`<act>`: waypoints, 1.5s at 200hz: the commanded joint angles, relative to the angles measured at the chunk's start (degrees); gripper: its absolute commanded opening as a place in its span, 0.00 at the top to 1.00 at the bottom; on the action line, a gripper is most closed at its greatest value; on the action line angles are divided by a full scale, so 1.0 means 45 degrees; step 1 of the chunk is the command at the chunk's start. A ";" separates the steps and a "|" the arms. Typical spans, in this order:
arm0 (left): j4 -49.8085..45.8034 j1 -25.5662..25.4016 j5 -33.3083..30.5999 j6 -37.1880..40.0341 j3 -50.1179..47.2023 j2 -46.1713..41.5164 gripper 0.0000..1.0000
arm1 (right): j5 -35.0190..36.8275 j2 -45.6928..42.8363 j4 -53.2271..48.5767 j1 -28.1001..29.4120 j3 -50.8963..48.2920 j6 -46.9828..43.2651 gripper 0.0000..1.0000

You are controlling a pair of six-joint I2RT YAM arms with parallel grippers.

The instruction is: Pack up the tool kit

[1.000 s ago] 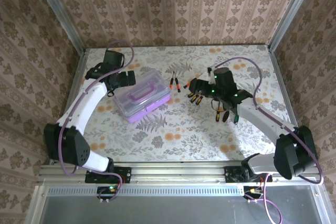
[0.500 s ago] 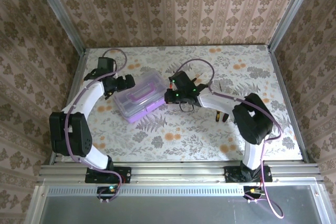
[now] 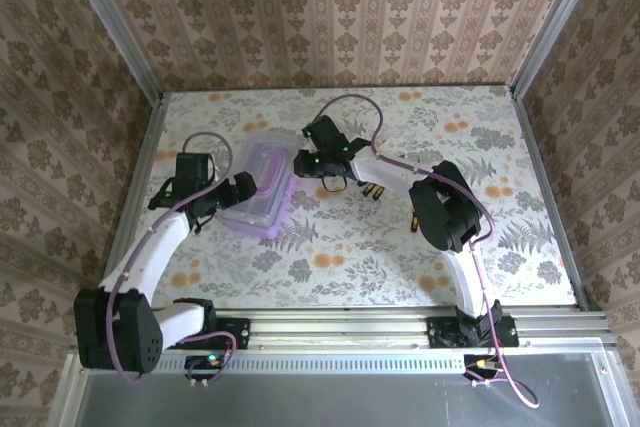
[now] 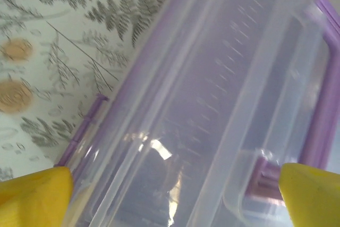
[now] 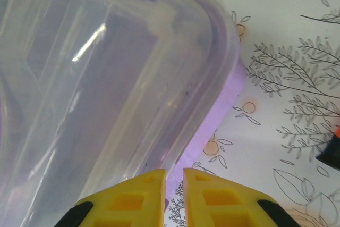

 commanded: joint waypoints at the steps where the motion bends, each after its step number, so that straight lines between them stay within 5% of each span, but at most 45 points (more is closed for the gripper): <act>1: -0.0404 -0.0592 0.1198 -0.0783 -0.0307 -0.0869 0.00 | -0.0834 0.0041 -0.0564 0.0083 0.0384 -0.0250 0.75; 27: -0.1259 -0.0800 0.1070 -0.0565 0.0307 -0.1566 0.00 | -0.0876 -0.0641 -0.0536 -0.0081 -0.0093 -0.0467 0.66; 96: -0.4265 -0.0741 -0.2661 0.1541 0.3239 -0.1070 0.00 | -0.0826 -0.3818 -0.0626 -0.0795 -0.2534 -0.1142 0.50; 123: -0.3430 -0.0290 -0.1943 0.1527 0.3477 -0.0616 0.00 | -0.0727 -0.5060 -0.0084 -0.0894 -0.4131 -0.0997 0.40; 137: -0.3527 0.0159 -0.0790 0.1463 0.4043 0.0136 0.03 | -0.1290 -0.5586 0.0539 -0.1062 -0.5034 -0.0877 0.39; 173: -0.3670 0.0059 -0.0495 0.1681 0.4759 0.1552 0.03 | -0.2304 -0.6475 0.2020 -0.1467 -0.6909 -0.0550 0.38; 247: -0.4558 -0.1736 -0.2324 0.2631 0.6466 0.4018 0.00 | -0.2849 -0.6008 0.2528 -0.1462 -0.7123 -0.0597 0.29; 300: -0.5310 -0.1874 -0.2760 0.3301 0.7107 0.5789 0.00 | -0.4183 -0.5267 0.3180 -0.1472 -0.7002 -0.0231 0.26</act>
